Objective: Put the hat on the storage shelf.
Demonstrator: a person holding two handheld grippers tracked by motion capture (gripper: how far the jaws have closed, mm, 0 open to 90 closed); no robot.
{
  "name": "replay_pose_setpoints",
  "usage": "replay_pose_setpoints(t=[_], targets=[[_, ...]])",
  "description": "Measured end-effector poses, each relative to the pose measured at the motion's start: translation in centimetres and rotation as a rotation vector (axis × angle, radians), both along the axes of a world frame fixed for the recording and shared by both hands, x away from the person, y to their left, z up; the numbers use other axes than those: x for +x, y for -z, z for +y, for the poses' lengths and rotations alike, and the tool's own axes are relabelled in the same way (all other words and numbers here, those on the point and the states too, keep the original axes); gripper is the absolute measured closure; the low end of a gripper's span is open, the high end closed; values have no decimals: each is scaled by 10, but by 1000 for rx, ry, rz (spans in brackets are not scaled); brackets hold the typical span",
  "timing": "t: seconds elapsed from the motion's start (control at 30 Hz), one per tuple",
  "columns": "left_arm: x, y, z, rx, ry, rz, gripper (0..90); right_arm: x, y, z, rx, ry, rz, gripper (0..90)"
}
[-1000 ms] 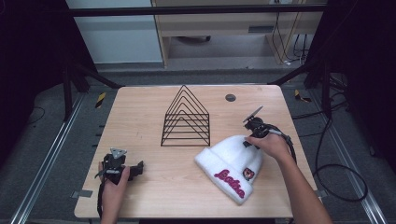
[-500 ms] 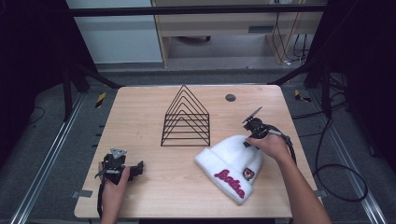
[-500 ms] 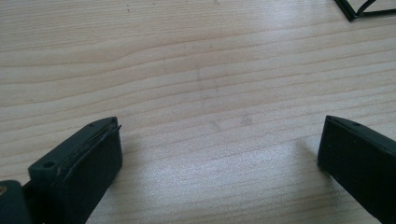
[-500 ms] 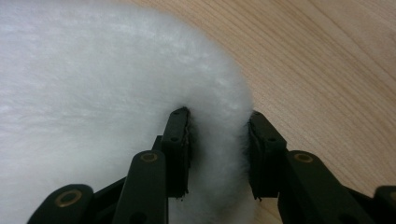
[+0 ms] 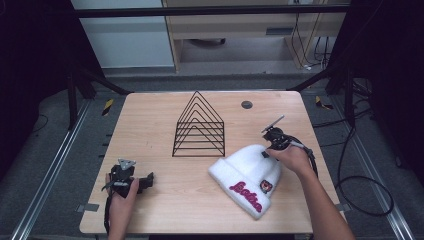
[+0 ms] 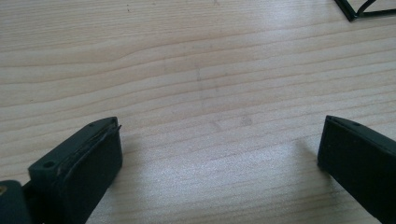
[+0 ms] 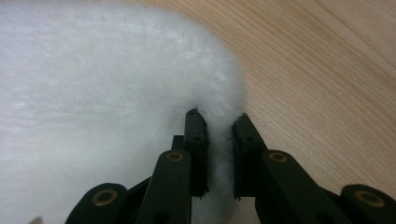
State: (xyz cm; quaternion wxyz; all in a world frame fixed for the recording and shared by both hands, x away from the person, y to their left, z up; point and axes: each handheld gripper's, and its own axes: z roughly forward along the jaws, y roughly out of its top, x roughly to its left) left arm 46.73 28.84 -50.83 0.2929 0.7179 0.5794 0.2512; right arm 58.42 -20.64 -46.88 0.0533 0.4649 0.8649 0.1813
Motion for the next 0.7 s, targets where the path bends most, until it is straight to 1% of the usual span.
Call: replay_pose_setpoints(t=[0.07,0.1,0.13,0.17,0.2,0.23,0.33,0.37,0.4,0.43,0.47,0.5,0.53,0.57,0.6,0.63,0.67,0.7], targets=[[0,0,0,0,0,0,0,0,0,-1,-3,-8,-6,812],[0,0,0,0,0,0,0,-2,-1,0,-9,-11,-15,827],[0,0,0,0,0,0,0,-2,0,0,-15,-25,-31,831],[0,0,0,0,0,1,0,-2,0,0,-15,-25,-31,831],[0,0,0,0,0,0,0,-6,-3,2,-28,-31,-50,839],[0,0,0,0,0,0,0,-6,-3,2,-28,-31,-50,839],[0,0,0,0,0,0,0,-12,-12,5,-37,-51,-109,844],[0,0,0,0,0,1,0,-15,-16,6,-26,-50,-129,846],[0,0,0,0,0,1,0,-21,-25,6,-11,-53,-172,847],[0,0,0,0,0,1,0,-24,-29,6,-3,-52,-191,848],[0,0,0,0,0,0,0,-24,-29,6,-3,-52,-191,848],[0,0,0,0,0,0,0,-31,-39,8,19,-58,-233,849],[0,0,0,0,0,0,0,-31,-39,8,19,-58,-233,849],[0,0,0,0,0,1,0,-35,-44,9,28,-62,-252,849],[0,0,0,0,1,1,0,-44,-55,11,43,-75,-291,850],[0,0,0,0,0,0,0,-46,-58,12,55,-83,-306,850],[0,0,0,0,0,0,0,-46,-58,12,55,-83,-306,850],[0,0,0,0,1,1,0,-56,-70,17,70,-105,-340,850]])
